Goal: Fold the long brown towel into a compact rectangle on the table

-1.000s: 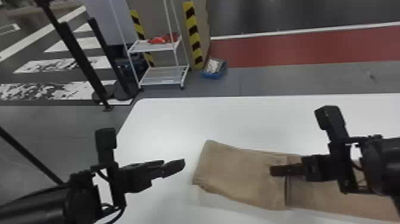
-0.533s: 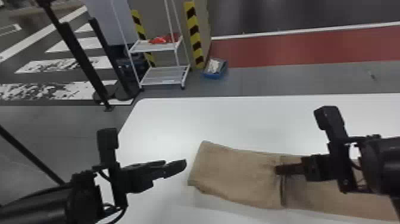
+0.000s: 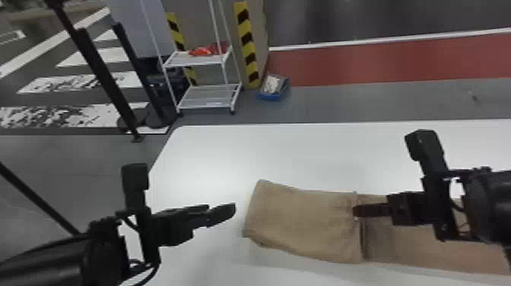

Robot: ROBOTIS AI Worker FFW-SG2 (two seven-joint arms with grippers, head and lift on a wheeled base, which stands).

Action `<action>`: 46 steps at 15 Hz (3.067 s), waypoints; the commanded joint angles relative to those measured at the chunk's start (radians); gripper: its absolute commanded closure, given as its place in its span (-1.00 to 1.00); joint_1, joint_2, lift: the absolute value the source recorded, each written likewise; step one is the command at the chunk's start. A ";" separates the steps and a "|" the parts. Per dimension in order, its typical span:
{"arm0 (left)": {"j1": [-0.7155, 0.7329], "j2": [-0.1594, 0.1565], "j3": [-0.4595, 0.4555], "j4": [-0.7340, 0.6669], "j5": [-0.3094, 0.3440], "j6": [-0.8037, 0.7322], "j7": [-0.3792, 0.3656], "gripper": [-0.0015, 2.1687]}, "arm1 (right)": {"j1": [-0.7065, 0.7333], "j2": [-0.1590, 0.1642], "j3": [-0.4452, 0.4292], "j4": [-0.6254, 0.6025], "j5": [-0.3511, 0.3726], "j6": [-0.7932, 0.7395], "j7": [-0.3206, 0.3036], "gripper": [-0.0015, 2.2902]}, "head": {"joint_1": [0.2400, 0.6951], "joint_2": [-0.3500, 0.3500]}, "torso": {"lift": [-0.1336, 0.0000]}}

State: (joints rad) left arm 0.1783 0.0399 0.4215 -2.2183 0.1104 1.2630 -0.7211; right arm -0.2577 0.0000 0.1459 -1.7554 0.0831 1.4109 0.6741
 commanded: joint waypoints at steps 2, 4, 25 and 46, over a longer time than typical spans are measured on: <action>-0.011 0.003 0.010 0.008 0.000 0.000 -0.003 -0.92 | -0.011 0.001 -0.054 -0.075 -0.043 0.033 0.002 0.29 | 1.00 0.73 | -0.87; -0.026 0.008 0.011 0.026 0.000 0.000 -0.004 -0.92 | 0.006 0.001 -0.100 -0.148 -0.075 0.076 0.007 0.29 | 1.00 0.72 | -0.87; -0.022 0.009 0.013 0.031 0.002 0.000 -0.008 -0.92 | 0.152 0.001 -0.419 -0.294 -0.206 0.161 0.027 0.29 | 1.00 0.40 | -0.87; -0.042 0.006 -0.041 0.042 -0.037 0.000 -0.001 -0.92 | 0.239 0.001 -0.818 -0.222 -0.428 0.161 0.068 0.29 | 1.00 -0.02 | -0.87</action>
State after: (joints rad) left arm 0.1378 0.0474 0.3915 -2.1776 0.0806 1.2633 -0.7232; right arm -0.0160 0.0000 -0.6663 -2.0309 -0.3442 1.5701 0.7443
